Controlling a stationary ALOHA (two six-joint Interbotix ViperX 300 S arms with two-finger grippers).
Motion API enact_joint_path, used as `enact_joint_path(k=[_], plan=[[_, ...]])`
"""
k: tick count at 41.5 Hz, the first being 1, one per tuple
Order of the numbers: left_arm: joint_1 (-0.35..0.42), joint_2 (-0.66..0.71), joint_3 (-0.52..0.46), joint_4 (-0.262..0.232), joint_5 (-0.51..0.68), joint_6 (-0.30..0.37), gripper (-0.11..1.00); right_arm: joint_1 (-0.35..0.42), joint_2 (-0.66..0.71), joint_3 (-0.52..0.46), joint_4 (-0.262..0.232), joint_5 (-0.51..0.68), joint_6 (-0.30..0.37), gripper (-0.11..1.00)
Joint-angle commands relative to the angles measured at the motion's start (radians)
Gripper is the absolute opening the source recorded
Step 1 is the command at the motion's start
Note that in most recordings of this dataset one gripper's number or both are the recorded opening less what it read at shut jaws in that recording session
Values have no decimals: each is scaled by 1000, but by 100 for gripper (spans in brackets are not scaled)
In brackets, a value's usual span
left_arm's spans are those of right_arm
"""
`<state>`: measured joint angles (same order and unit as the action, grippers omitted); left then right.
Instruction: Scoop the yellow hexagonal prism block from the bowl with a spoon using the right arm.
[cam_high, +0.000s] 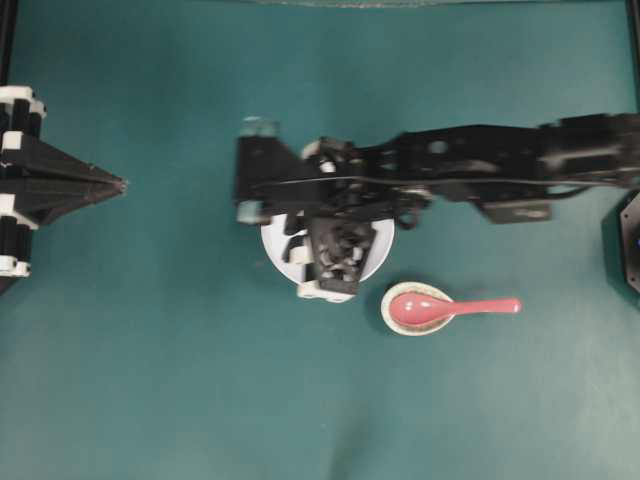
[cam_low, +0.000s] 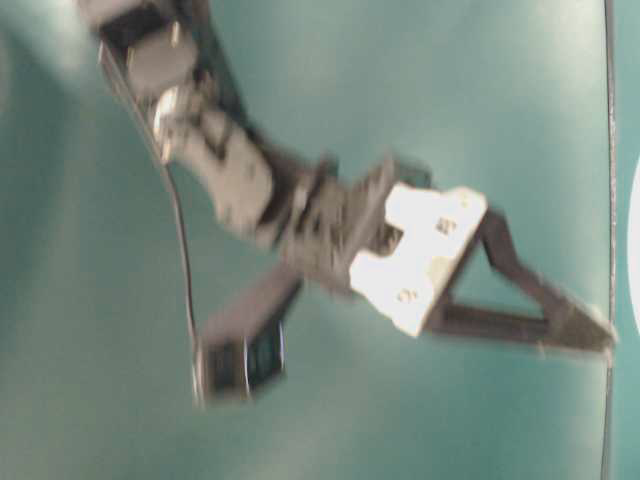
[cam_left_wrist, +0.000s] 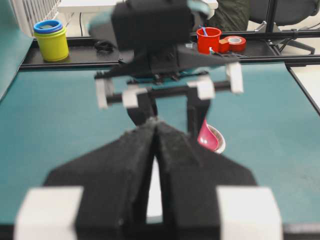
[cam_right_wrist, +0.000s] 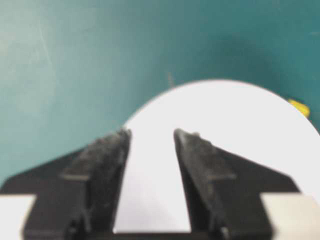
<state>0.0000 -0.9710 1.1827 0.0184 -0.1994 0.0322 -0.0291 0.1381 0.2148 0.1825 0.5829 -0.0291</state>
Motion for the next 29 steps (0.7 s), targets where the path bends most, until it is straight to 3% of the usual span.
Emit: enact_joint_path(k=[1, 13, 22, 29], plan=[[0, 11, -15, 3, -5, 0, 0, -14, -101, 95, 3, -78, 25, 46], [2, 11, -15, 3, -5, 0, 0, -78, -244, 302, -6, -126, 265, 46], [2, 12, -15, 3, -5, 0, 0, -106, -255, 334, -43, -71, 437, 46], [2, 12, -15, 2, -6, 0, 0, -120, -222, 337, -86, -35, 609, 46]])
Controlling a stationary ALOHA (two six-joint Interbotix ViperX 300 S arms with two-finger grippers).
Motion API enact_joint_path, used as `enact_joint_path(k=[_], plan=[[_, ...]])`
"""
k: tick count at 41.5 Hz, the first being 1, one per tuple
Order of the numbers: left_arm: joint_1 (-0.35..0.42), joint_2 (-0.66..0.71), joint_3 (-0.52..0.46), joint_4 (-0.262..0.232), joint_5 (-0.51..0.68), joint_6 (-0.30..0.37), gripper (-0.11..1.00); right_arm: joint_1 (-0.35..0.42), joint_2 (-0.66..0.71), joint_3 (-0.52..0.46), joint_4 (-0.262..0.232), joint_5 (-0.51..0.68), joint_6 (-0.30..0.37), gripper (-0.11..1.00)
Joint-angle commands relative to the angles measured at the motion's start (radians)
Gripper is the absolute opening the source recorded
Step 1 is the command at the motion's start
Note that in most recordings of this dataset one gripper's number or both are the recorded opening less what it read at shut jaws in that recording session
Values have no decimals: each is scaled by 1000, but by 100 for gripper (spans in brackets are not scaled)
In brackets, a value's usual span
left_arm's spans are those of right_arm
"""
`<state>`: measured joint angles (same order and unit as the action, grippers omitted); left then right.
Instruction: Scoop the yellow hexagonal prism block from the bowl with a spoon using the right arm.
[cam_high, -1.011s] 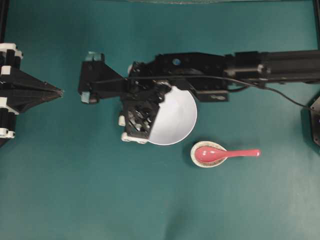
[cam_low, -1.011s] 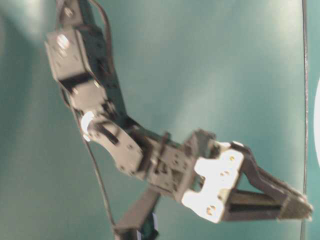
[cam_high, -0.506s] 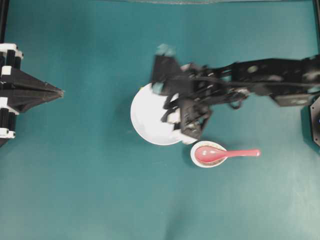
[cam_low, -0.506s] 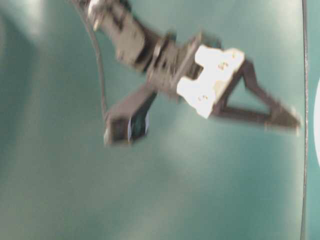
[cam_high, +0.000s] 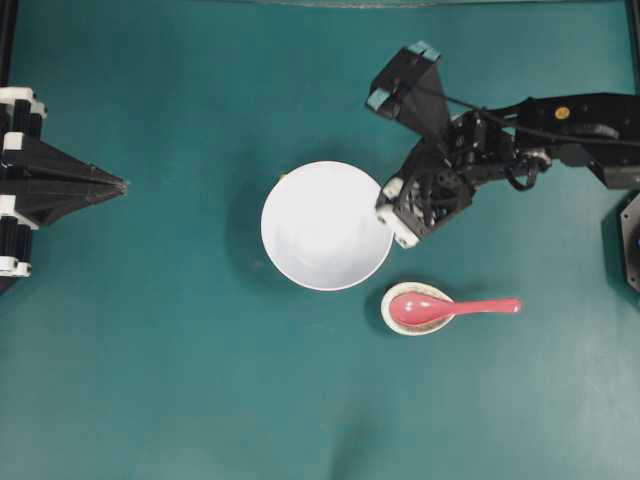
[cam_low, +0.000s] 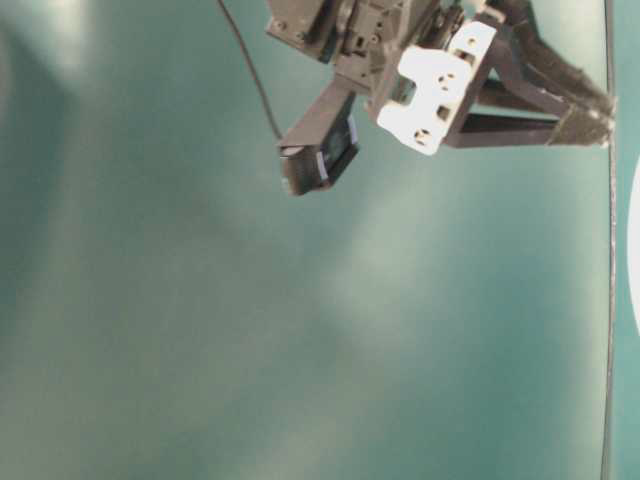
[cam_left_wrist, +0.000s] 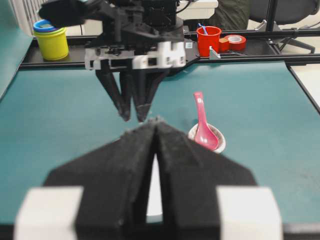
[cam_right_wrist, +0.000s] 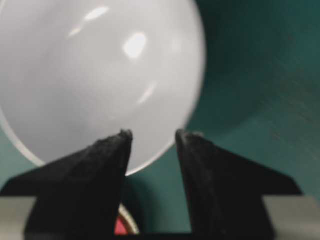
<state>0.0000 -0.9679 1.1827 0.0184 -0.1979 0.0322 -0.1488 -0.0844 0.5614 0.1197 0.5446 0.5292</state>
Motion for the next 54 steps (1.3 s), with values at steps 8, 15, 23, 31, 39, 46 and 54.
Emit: enact_joint_path(k=[8, 15, 23, 31, 39, 46, 54], plan=[[0, 9, -15, 3, -11, 0, 0, 0, 60, -8, -80, 8, 146, 46], [0, 9, -15, 3, -12, 0, 0, 0, 80, -8, -83, -8, 150, 46], [2, 9, -15, 3, -12, 0, 0, 2, 87, -6, -81, -26, 150, 46], [0, 9, -15, 3, -14, 0, 0, 0, 92, -8, -81, -26, 147, 42], [2, 11, -15, 3, -12, 0, 0, 2, 92, -14, -84, -26, 141, 16], [2, 11, -15, 3, -12, 0, 0, 0, 63, -23, -95, -20, 141, 8], [2, 11, -15, 3, -12, 0, 0, -2, 14, -8, -95, 12, 144, 8]])
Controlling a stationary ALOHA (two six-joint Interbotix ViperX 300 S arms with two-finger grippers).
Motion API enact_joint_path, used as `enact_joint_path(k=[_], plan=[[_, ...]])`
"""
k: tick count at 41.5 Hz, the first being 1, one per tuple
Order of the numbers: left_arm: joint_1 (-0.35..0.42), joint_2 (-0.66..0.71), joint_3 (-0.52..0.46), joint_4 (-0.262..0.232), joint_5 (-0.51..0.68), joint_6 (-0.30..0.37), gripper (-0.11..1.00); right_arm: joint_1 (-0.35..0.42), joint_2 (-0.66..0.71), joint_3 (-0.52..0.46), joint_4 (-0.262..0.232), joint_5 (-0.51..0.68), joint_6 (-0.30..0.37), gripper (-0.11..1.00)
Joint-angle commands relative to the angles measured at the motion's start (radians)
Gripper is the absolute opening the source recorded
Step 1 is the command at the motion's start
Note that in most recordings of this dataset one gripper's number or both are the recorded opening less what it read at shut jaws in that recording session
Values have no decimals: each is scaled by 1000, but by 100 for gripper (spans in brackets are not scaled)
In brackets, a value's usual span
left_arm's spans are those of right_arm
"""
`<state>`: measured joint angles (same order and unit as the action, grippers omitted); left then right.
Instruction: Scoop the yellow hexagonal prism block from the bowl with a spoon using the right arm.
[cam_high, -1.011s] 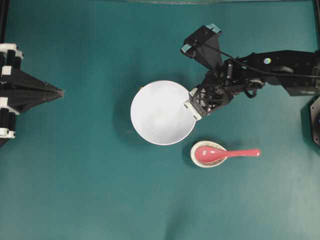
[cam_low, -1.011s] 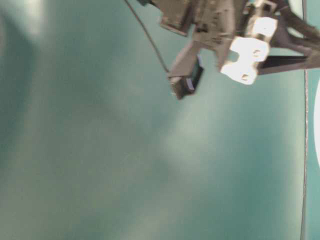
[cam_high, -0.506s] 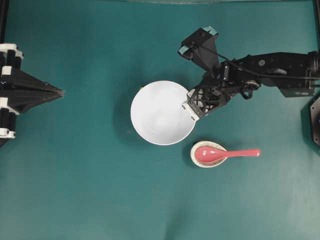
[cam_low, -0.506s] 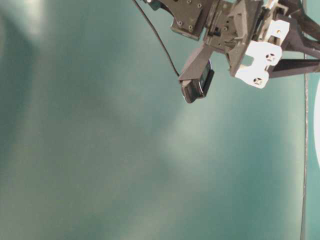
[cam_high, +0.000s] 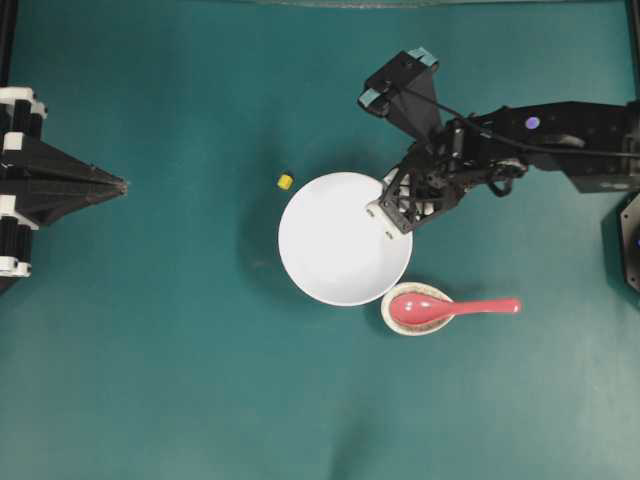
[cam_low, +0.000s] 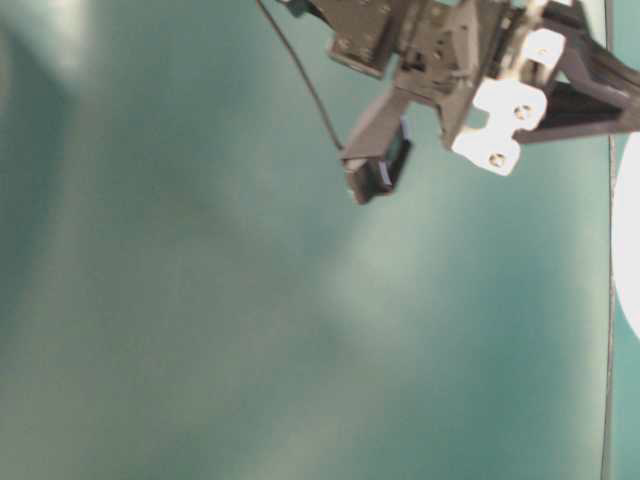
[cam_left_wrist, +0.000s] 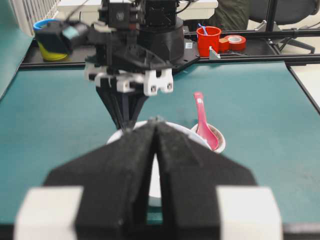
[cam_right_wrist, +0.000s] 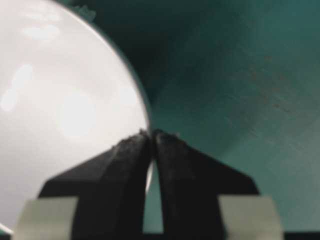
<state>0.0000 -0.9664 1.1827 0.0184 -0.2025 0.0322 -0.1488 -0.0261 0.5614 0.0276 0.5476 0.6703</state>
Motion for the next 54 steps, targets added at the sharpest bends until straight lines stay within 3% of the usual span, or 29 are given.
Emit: enact_joint_path(k=[1, 14, 38, 48, 54], plan=[[0, 8, -15, 3, -8, 0, 0, -2, -48, -6, -3, 15, 3, 8], [0, 9, -15, 3, -8, 0, 0, -17, -100, 57, -3, 77, 11, 8], [0, 9, -15, 3, -9, 0, 0, -35, -153, 117, -35, -2, 11, 8], [2, 9, -15, 3, -9, 0, 0, -35, -153, 117, -31, 11, 12, 45], [0, 9, -15, 3, -9, 0, 0, -37, -153, 110, -37, 11, 9, 47]])
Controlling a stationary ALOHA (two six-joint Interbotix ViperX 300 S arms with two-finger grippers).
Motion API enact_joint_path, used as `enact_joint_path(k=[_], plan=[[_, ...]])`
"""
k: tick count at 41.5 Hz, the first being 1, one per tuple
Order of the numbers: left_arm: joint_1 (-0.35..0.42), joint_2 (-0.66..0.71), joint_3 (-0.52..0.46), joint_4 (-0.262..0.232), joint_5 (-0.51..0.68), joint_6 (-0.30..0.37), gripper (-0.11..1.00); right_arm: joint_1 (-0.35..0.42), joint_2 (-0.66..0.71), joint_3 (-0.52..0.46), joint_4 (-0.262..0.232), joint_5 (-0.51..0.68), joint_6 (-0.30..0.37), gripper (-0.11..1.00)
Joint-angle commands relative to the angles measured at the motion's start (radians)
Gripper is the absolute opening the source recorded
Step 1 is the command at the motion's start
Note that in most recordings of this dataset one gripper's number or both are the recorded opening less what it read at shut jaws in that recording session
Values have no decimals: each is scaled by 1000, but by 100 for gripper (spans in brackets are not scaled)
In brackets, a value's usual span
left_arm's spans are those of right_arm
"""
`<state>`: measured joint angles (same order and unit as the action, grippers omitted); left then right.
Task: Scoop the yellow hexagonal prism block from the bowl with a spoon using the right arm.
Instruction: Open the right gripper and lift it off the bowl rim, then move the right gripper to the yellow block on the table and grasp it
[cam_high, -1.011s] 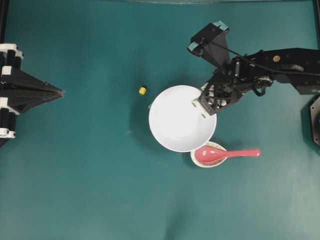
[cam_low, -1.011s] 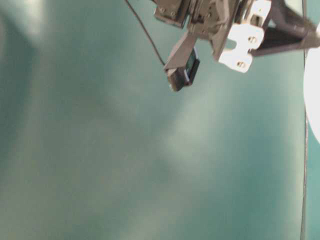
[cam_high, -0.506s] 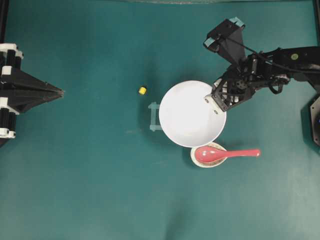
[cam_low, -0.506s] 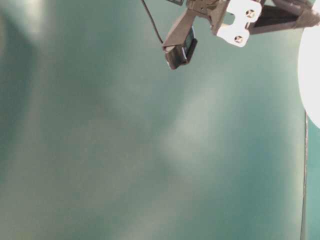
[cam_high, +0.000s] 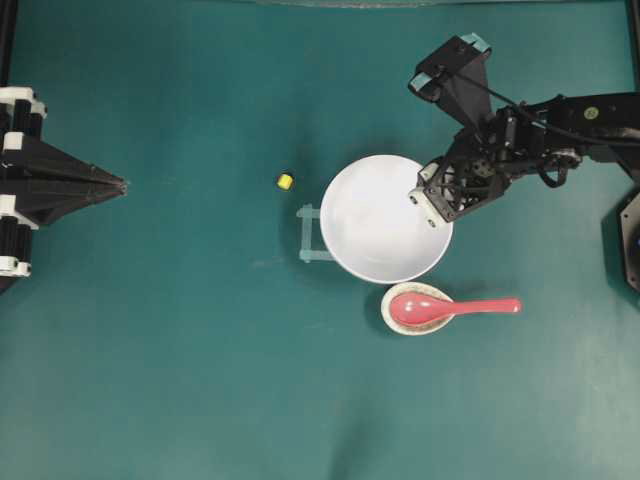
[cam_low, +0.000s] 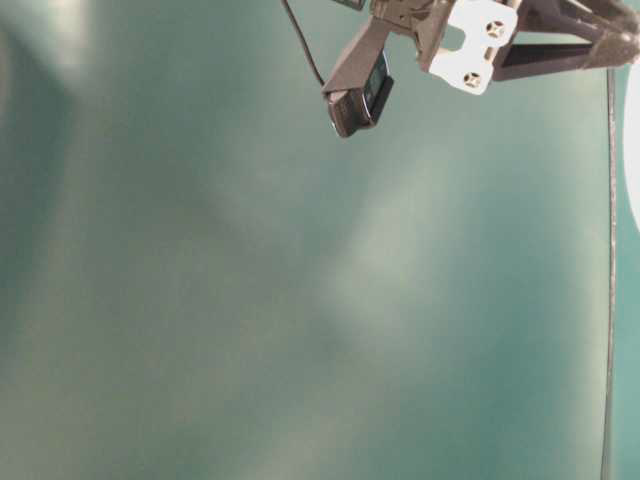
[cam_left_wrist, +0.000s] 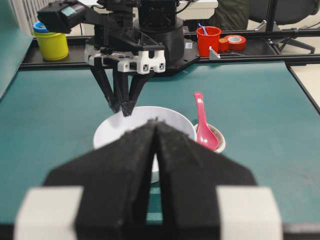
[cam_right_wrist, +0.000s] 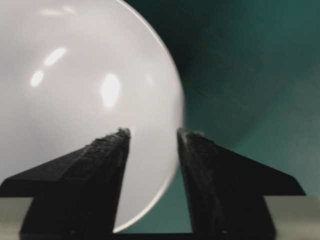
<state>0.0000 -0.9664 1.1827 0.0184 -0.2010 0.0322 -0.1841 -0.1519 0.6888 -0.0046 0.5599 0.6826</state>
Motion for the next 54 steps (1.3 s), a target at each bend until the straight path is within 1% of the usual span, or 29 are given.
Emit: enact_joint_path(k=[1, 2, 4, 6, 8, 9, 12, 13, 15, 17, 23, 31, 34, 41, 48, 54], plan=[[0, 8, -14, 3, -11, 0, 0, -3, -28, -20, -11, -2, -9, 47], [0, 8, -15, 3, -11, 0, 0, -3, -28, -25, -18, -2, -12, 46], [0, 8, -15, 3, -11, 0, 0, -5, -28, -34, -51, 2, -14, 46], [2, 9, -15, 3, -11, 0, 0, -5, -26, -51, -98, 3, -18, 46], [0, 8, -15, 3, -11, 0, 0, -5, -26, -67, -160, 5, -18, 46], [0, 8, -15, 3, -11, 0, 0, -5, -23, -80, -198, 5, -20, 46], [0, 9, -15, 3, -11, 0, 0, -5, -14, -112, -265, 0, -15, 46], [0, 8, -15, 3, -11, 0, 0, -5, -6, -129, -282, -3, -14, 46], [0, 9, -15, 3, -9, 0, 0, -5, 20, -161, -295, -9, -12, 46], [0, 9, -15, 3, -11, 0, 0, -5, 46, -192, -296, -6, -17, 46], [0, 9, -15, 3, -11, 0, 0, -5, 155, -331, -302, 0, -32, 46], [2, 8, -14, 3, -11, 0, 0, -5, 284, -506, -288, 34, -117, 46], [2, 8, -15, 3, -9, 0, 0, -5, 327, -546, -276, 44, -133, 46], [2, 9, -14, 3, -11, 0, 0, 2, 410, -603, -247, 40, -161, 46], [0, 8, -15, 3, -11, 0, 0, 14, 456, -615, -235, 40, -166, 46], [0, 8, -15, 3, -11, 2, 0, 29, 477, -615, -212, 29, -167, 46]])
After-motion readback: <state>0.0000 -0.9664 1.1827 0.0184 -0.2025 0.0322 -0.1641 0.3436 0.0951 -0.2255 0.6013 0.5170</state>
